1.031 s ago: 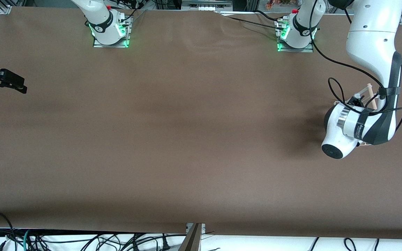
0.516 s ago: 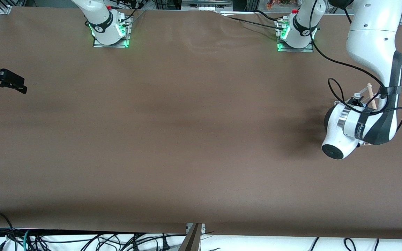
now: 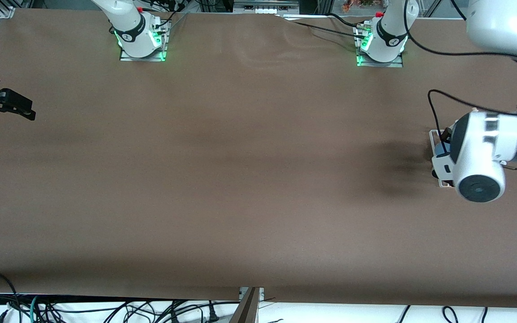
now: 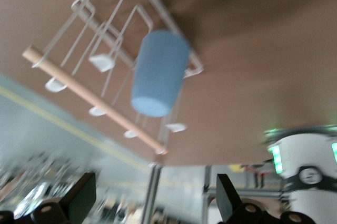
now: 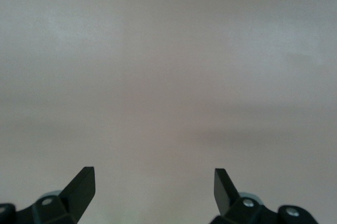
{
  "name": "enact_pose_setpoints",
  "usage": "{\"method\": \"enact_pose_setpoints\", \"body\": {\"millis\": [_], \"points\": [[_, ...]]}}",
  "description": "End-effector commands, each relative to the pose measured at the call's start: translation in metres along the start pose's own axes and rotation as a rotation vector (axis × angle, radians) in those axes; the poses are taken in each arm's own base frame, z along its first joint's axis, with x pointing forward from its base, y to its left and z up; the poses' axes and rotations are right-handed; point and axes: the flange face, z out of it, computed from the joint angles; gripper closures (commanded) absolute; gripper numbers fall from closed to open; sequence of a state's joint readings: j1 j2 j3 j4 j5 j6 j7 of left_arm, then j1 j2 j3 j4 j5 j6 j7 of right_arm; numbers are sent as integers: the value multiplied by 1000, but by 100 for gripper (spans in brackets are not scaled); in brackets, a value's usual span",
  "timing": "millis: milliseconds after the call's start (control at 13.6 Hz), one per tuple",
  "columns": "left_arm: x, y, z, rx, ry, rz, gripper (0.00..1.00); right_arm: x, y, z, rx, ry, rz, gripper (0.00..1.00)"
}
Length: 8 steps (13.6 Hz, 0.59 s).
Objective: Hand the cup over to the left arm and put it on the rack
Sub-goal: 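Lower the cup into the rack slot and open the left gripper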
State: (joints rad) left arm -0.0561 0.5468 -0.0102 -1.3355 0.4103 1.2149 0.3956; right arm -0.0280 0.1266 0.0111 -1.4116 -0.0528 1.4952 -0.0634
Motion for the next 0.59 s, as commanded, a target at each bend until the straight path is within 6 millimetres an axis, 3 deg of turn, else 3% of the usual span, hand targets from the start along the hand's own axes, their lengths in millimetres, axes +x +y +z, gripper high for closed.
{"method": "enact_pose_setpoints", "body": {"millis": [0, 221, 516], "points": [[-27, -3, -40, -101, 220, -1, 0, -14, -3, -7, -1, 0, 13, 0], [-47, -15, -62, -249, 445, -6, 0, -26, -6, -8, 21, -3, 11, 0], [-71, 16, -104, -220, 568, -25, 0, -28, -11, -8, 20, -6, -4, 0]]}}
